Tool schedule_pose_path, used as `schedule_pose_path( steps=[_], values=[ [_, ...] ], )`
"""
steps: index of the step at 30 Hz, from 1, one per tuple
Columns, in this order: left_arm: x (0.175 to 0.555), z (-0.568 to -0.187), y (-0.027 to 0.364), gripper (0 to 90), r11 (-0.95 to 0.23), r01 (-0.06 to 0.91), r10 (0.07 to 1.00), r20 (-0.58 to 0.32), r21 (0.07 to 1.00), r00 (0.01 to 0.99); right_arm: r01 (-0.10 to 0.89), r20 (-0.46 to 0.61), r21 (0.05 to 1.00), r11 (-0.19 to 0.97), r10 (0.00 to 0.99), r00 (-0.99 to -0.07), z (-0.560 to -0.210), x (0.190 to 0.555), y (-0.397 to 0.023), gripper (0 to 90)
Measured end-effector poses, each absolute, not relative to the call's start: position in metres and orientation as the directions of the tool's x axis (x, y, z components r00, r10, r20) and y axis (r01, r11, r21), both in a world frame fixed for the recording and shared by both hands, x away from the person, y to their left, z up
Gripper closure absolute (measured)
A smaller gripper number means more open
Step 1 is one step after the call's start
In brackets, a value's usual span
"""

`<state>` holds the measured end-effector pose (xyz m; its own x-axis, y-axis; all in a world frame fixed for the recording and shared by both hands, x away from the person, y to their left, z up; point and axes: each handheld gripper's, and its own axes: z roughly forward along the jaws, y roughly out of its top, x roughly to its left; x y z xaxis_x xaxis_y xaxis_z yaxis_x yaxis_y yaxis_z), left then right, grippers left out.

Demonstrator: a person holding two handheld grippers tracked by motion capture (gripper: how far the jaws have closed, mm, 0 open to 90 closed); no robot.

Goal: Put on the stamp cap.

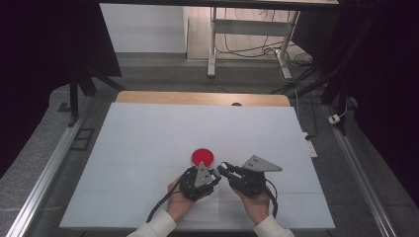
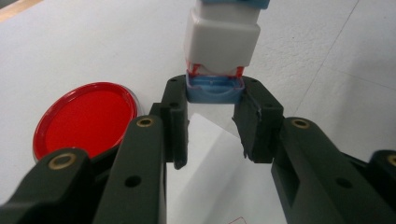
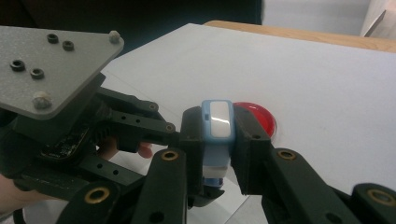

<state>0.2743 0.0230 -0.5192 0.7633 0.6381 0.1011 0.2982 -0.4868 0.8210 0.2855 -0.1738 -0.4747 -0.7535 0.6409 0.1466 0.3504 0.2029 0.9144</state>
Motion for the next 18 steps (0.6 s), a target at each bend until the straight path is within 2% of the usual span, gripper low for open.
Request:
schedule_pose_path(
  steps=[18],
  values=[
    [0.2724, -0.5179, 0.0222, 65.2, -0.484, 0.29, 0.642, 0.109, 0.825, 0.759, 0.374, 0.161, 0.906, 0.197, 0.656, -0.737, -0.4756, 0.2848, -0.1721, 74.9]
  ],
)
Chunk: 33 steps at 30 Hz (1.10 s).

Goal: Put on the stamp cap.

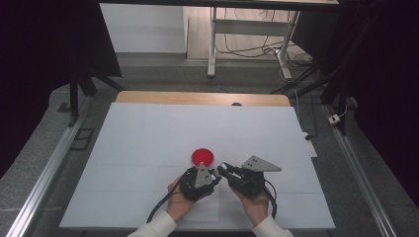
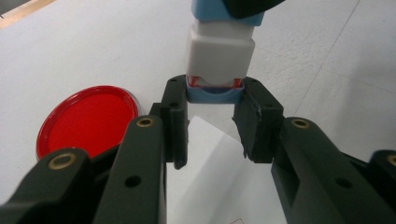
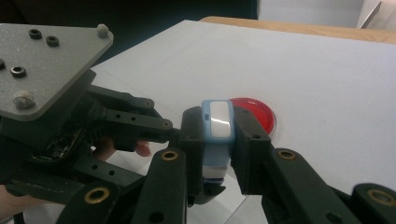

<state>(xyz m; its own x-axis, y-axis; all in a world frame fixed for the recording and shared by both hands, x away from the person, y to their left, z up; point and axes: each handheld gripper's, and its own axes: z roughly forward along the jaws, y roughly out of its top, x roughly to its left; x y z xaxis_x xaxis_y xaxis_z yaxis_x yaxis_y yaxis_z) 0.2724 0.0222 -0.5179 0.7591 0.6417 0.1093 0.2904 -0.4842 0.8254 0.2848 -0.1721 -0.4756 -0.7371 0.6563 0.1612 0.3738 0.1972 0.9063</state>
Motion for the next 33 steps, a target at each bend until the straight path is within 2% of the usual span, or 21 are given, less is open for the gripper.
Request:
schedule_pose_path(
  steps=[33],
  values=[
    [0.269, -0.5185, 0.0194, 65.8, -0.512, 0.26, 0.639, 0.16, 0.819, 0.753, 0.418, 0.196, 0.887, 0.196, 0.66, -0.726, -0.4769, 0.2864, -0.1724, 75.1]
  ],
)
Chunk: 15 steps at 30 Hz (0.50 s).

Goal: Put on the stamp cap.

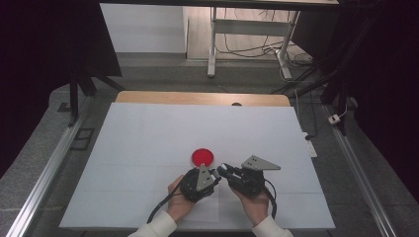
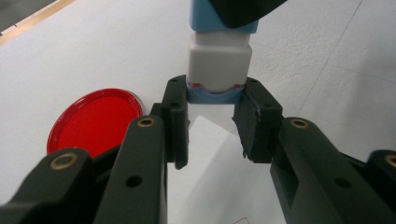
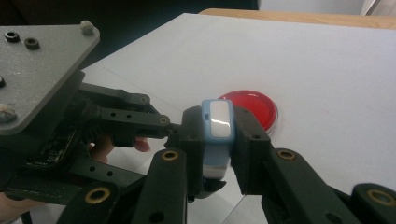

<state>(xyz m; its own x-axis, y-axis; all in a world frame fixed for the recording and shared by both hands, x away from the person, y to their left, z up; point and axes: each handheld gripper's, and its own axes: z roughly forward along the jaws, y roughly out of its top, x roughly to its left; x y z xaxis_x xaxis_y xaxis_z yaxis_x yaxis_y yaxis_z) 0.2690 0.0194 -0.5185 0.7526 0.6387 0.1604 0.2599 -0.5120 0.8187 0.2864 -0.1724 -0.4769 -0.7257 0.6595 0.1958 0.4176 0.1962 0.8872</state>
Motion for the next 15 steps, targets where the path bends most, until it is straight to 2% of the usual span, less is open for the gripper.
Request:
schedule_pose_path(
  steps=[15],
  values=[
    [0.2679, -0.5171, 0.0207, 65.8, -0.515, 0.251, 0.643, 0.176, 0.82, 0.745, 0.432, 0.213, 0.881, 0.192, 0.653, -0.727, -0.4782, 0.2866, -0.1719, 75.2]
  ],
)
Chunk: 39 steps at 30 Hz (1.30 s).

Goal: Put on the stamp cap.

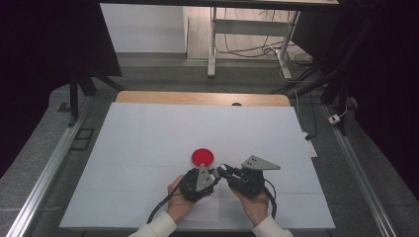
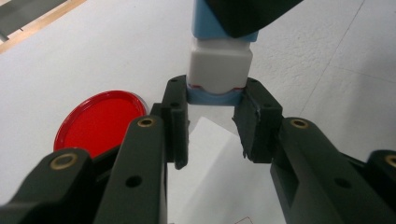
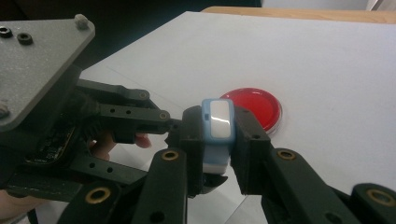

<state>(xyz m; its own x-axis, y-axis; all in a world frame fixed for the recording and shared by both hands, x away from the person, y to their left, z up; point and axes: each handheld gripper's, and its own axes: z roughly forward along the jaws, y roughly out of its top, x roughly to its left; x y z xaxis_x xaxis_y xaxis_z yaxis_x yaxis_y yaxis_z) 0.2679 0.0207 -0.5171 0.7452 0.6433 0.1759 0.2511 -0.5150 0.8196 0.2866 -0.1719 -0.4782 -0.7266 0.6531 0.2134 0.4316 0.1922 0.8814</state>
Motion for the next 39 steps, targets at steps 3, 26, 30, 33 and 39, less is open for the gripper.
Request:
schedule_pose_path(
  steps=[3, 26, 30, 33, 39],
  values=[
    [0.2678, -0.5171, 0.0207, 65.8, -0.517, 0.254, 0.644, 0.176, 0.817, 0.744, 0.436, 0.217, 0.879, 0.194, 0.651, -0.727, -0.4796, 0.2876, -0.1719, 75.2],
    [0.2663, -0.5177, 0.0209, 65.4, -0.511, 0.248, 0.649, 0.18, 0.823, 0.739, 0.436, 0.219, 0.878, 0.196, 0.644, -0.733, -0.4773, 0.2878, -0.1732, 75.3],
    [0.2665, -0.5185, 0.0211, 64.9, -0.505, 0.254, 0.651, 0.171, 0.825, 0.74, 0.427, 0.205, 0.88, 0.207, 0.645, -0.736, -0.4772, 0.2871, -0.1721, 75.3],
    [0.2671, -0.5191, 0.0216, 64.4, -0.5, 0.261, 0.651, 0.16, 0.826, 0.742, 0.422, 0.196, 0.881, 0.215, 0.645, -0.739, -0.4771, 0.2865, -0.1713, 75.3],
    [0.2689, -0.5182, 0.0243, 58.8, -0.483, 0.275, 0.66, 0.14, 0.832, 0.738, 0.412, 0.191, 0.886, 0.213, 0.641, -0.743, -0.4762, 0.2859, -0.1714, 75.3]
  ],
)
